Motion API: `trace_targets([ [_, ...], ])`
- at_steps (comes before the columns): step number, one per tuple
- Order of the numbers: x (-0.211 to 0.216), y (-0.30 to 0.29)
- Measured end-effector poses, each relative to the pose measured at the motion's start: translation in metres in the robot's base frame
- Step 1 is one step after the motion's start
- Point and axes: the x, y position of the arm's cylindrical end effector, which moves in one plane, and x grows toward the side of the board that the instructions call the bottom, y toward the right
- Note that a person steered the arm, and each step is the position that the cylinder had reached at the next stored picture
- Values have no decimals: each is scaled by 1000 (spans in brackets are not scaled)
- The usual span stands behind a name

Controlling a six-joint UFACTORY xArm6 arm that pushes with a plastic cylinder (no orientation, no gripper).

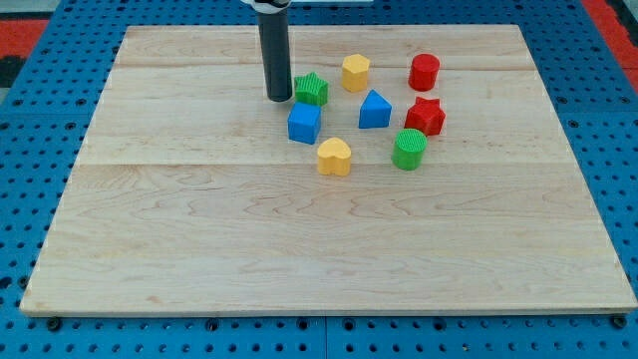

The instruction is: Push the green star towards the blue triangle

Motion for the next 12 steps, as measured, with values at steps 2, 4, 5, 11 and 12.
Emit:
trace_targets([
  [2,-3,-17],
  [4,-3,-2],
  [5,-3,33],
  [11,-83,47],
  [12,-83,132],
])
